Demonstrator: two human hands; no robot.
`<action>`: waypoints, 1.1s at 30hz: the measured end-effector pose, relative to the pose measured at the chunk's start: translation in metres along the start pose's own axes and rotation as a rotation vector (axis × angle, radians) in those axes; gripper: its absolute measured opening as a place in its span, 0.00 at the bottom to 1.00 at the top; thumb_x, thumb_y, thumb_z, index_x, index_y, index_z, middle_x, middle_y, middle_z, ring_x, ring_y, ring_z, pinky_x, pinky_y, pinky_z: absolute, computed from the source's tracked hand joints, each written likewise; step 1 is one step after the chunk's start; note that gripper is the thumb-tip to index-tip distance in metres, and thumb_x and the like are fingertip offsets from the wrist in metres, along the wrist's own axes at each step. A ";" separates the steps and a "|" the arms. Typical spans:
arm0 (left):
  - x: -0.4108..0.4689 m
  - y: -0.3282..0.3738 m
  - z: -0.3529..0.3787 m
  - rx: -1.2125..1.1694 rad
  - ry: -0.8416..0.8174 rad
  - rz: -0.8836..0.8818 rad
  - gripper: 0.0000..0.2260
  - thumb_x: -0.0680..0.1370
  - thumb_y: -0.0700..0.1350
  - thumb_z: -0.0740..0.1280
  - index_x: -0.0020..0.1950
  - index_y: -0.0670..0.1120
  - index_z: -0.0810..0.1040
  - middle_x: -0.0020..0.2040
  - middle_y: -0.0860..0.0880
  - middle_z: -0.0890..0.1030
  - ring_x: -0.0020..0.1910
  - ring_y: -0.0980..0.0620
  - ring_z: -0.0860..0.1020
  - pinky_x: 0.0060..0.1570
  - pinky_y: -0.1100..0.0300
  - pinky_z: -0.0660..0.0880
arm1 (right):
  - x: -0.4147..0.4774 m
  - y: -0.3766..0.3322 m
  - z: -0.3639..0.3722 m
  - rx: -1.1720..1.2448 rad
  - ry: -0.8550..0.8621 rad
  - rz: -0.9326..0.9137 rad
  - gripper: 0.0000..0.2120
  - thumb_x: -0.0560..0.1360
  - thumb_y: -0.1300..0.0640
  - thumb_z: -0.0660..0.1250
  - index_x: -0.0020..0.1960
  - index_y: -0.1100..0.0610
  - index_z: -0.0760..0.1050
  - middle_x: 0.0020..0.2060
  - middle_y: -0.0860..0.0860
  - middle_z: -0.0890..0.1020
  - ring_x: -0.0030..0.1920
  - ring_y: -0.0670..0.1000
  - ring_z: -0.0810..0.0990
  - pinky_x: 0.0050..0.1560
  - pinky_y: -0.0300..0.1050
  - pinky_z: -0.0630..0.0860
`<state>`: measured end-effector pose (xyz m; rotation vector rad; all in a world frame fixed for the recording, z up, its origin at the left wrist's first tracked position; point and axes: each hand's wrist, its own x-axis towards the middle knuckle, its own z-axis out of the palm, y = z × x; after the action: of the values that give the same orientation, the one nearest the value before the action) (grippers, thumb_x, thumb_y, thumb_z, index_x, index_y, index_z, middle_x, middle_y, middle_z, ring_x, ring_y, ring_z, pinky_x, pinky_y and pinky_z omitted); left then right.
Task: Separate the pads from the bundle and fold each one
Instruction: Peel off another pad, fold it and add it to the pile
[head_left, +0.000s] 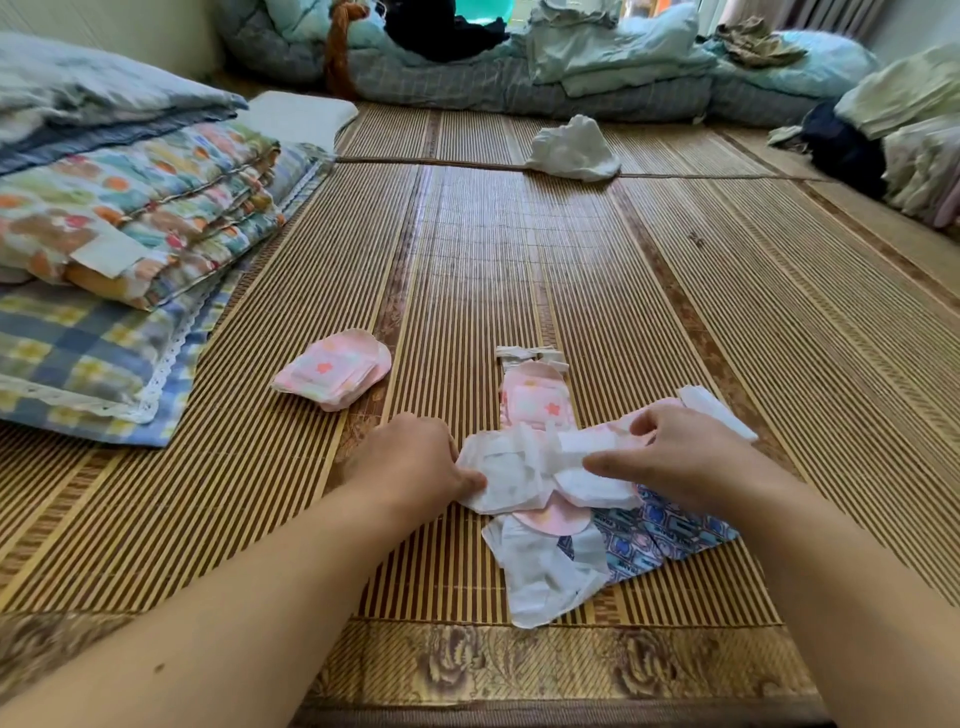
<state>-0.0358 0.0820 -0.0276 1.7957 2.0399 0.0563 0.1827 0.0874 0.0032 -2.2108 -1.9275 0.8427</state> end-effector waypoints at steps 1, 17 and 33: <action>0.000 0.000 0.000 -0.003 0.001 -0.001 0.17 0.69 0.62 0.70 0.47 0.50 0.80 0.47 0.50 0.80 0.47 0.48 0.78 0.47 0.53 0.76 | 0.000 -0.002 0.003 -0.067 0.021 -0.010 0.20 0.66 0.42 0.73 0.48 0.53 0.71 0.43 0.49 0.77 0.43 0.49 0.77 0.41 0.45 0.74; -0.010 0.015 -0.013 -0.655 -0.079 0.080 0.16 0.76 0.42 0.68 0.61 0.51 0.69 0.48 0.47 0.79 0.42 0.50 0.80 0.42 0.55 0.80 | 0.010 0.015 -0.004 0.471 0.247 -0.036 0.06 0.71 0.59 0.70 0.36 0.60 0.80 0.37 0.57 0.84 0.41 0.60 0.83 0.46 0.60 0.81; -0.020 0.038 -0.024 -1.152 -0.160 0.082 0.17 0.76 0.36 0.67 0.62 0.48 0.74 0.45 0.40 0.84 0.38 0.50 0.83 0.41 0.55 0.79 | -0.022 -0.034 0.024 0.381 0.428 -0.548 0.03 0.68 0.54 0.74 0.38 0.53 0.84 0.31 0.45 0.82 0.35 0.45 0.80 0.35 0.35 0.75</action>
<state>-0.0066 0.0749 0.0116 1.0626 1.3091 0.8767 0.1405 0.0662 0.0042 -1.4000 -1.8247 0.5330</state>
